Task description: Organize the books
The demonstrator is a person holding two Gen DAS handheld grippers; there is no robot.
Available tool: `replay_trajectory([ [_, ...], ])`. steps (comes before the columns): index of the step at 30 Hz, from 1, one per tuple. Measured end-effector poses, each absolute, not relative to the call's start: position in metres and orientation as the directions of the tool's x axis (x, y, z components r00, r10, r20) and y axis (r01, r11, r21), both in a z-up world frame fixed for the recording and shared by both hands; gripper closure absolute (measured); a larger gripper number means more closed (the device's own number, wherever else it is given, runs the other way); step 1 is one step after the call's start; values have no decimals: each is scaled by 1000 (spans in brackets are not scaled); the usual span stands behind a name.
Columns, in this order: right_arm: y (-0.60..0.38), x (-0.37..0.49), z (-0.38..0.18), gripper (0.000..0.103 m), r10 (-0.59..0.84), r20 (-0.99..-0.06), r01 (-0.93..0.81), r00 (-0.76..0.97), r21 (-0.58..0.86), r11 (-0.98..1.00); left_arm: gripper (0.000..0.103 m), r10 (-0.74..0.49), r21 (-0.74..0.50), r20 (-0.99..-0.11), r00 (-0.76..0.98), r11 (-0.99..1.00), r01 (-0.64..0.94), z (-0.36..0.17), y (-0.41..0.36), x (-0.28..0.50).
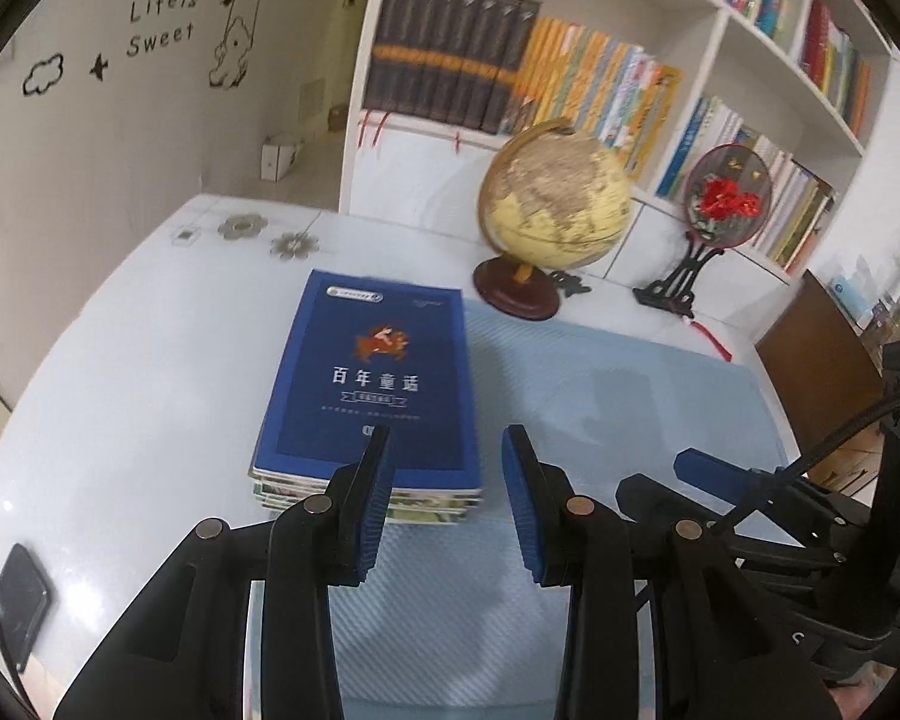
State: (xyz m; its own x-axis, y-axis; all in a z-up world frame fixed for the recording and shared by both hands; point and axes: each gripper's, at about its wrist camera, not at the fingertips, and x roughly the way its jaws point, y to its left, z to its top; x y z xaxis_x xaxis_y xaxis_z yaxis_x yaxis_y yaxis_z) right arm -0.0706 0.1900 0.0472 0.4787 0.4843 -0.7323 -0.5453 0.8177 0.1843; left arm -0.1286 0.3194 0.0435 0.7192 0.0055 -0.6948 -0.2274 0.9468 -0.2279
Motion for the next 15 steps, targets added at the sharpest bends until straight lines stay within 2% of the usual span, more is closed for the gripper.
replay_trajectory([
  [7, 161, -99, 65, 47, 488, -703, -555, 517, 158, 817, 66, 66, -162, -686, 725, 957, -240, 59, 276, -156],
  [11, 144, -110, 66, 47, 497, -701, -540, 511, 187, 820, 48, 115, -137, -676, 727, 951, -277, 64, 257, -174],
  [15, 130, -117, 66, 47, 500, -694, -529, 518, 199, 825, 43, 137, -140, -666, 733, 943, -303, 68, 246, -189],
])
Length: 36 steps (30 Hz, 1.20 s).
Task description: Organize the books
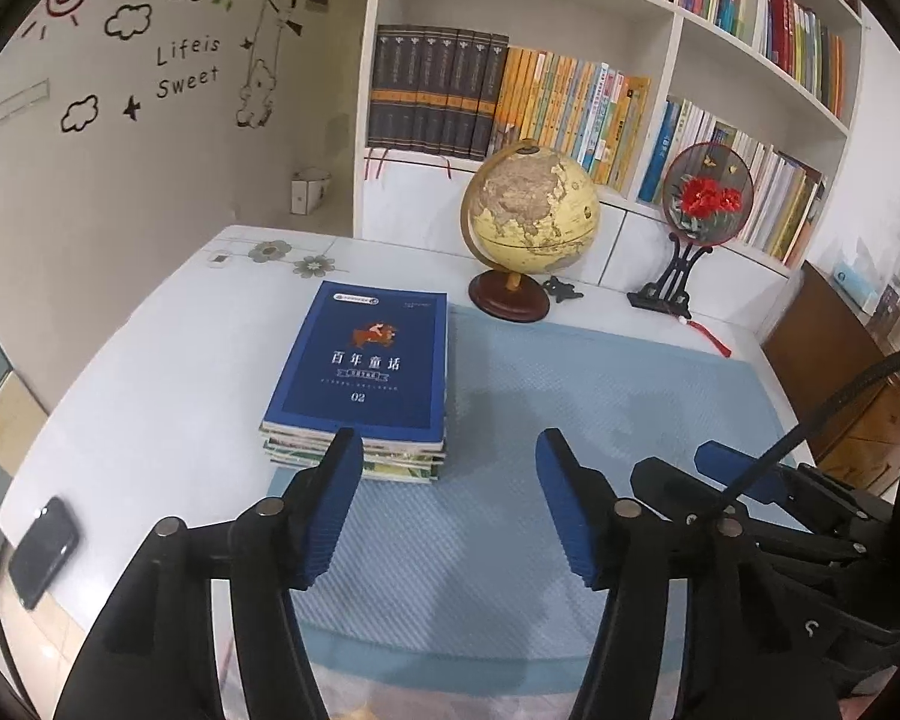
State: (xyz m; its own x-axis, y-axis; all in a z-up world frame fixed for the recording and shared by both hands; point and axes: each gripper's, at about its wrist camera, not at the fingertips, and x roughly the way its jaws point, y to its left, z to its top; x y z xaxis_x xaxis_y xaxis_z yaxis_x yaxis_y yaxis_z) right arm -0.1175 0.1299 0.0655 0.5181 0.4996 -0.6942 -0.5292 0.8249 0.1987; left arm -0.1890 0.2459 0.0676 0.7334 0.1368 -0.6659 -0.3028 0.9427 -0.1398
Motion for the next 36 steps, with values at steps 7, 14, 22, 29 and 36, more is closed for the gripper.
replay_trajectory([
  [7, 123, -122, 67, 47, 467, -700, -502, 540, 177, 846, 41, 152, -123, -652, 743, 946, -301, 71, 231, -199],
  [14, 133, -108, 65, 47, 415, -713, -430, 566, 174, 886, 35, 89, -131, -659, 747, 964, -230, 66, 244, -182],
  [22, 163, -91, 60, 46, 366, -726, -377, 582, 157, 913, 35, 37, -149, -656, 753, 973, -178, 61, 277, -156],
  [29, 185, -75, 54, 46, 326, -728, -329, 603, 145, 933, 35, -22, -194, -670, 742, 970, -146, 49, 303, -133],
  [36, 201, -62, 39, 46, 278, -750, -258, 600, 147, 955, 35, -60, -206, -686, 725, 972, -115, 38, 319, -116],
])
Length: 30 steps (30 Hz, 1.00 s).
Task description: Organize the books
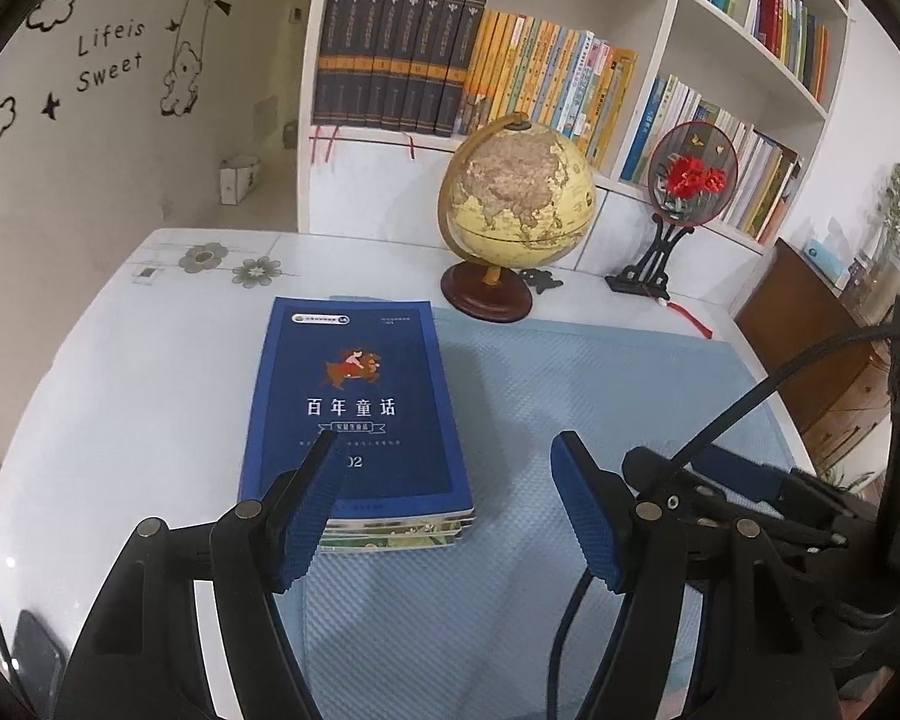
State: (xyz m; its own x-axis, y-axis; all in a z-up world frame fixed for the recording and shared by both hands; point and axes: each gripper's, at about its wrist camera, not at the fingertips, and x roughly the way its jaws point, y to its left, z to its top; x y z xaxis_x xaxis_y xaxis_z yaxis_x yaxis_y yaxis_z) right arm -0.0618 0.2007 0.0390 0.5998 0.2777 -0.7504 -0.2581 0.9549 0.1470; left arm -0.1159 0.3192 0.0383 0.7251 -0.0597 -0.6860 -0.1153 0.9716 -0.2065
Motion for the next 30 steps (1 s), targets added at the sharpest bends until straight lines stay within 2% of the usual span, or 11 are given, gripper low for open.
replay_trajectory([
  [7, 208, -48, 30, 45, 217, -767, -219, 604, 102, 970, 35, -111, -259, -709, 697, 960, -111, 17, 330, -99],
  [11, 206, -41, 29, 37, 138, -775, -159, 617, 49, 986, 34, -26, -153, -720, 694, 981, -123, 14, 323, -92],
  [19, 207, -33, 35, 33, 110, -750, -151, 652, 14, 988, 34, -33, -156, -732, 681, 981, -119, 10, 328, -83],
  [30, 208, -30, 26, 33, 113, -771, -155, 627, 19, 988, 35, -9, -140, -742, 670, 980, -142, 5, 329, -81],
])
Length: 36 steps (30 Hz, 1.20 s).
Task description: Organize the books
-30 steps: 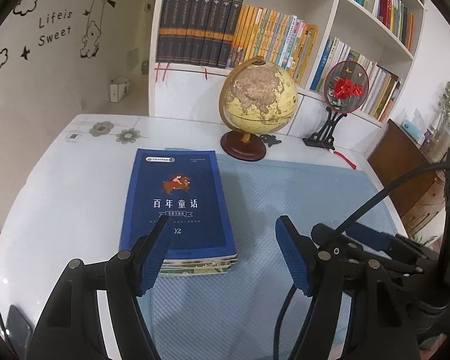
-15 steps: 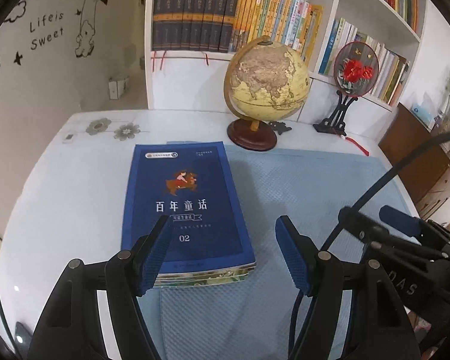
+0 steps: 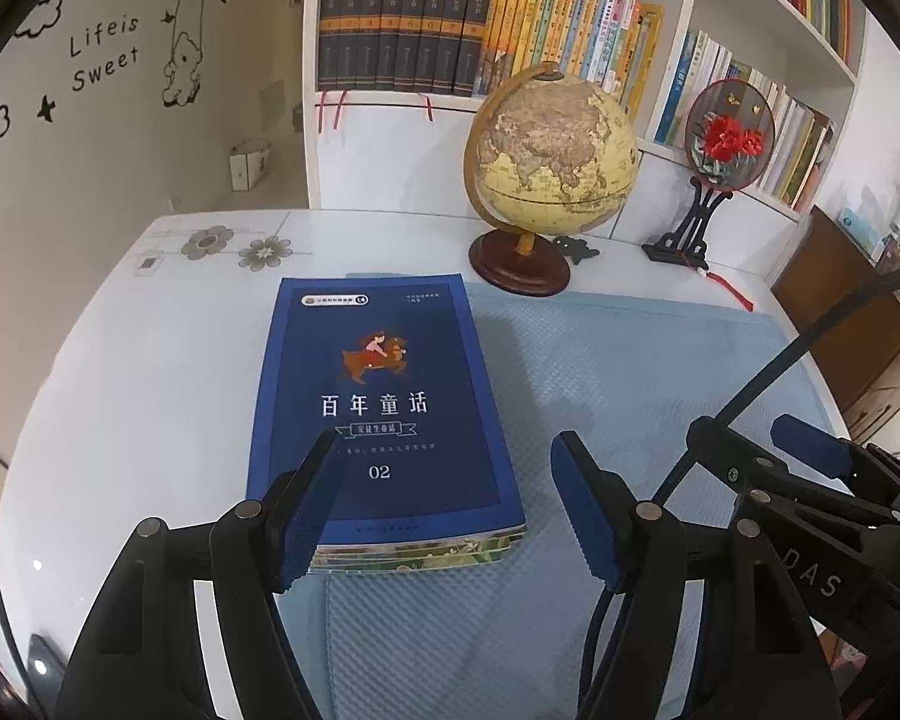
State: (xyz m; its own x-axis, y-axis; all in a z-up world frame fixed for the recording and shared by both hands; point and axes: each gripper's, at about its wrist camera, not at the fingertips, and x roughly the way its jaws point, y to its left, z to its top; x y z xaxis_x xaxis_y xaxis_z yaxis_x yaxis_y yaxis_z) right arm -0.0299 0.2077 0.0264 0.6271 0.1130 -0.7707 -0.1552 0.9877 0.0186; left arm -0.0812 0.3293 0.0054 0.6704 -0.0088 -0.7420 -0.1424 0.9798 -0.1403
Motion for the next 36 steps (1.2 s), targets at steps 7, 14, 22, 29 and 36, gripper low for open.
replay_trajectory([
  [7, 209, -33, 29, 33, 95, -760, -157, 643, -9, 987, 34, -9, -144, -747, 665, 978, -148, 5, 329, -81],
  [14, 205, -32, 27, 33, 89, -765, -148, 638, -8, 989, 34, -18, -148, -752, 659, 979, -142, 3, 326, -80],
  [22, 196, -33, 30, 33, 59, -755, -127, 653, -32, 991, 34, -47, -162, -750, 659, 980, -114, 2, 313, -77],
  [29, 168, -29, 44, 33, 10, -728, -46, 685, -30, 998, 34, -84, -135, -716, 693, 991, -19, 21, 285, -60],
  [36, 150, -28, 69, 33, -25, -691, -7, 722, -44, 999, 34, -105, -119, -687, 719, 992, 31, 46, 266, -51],
])
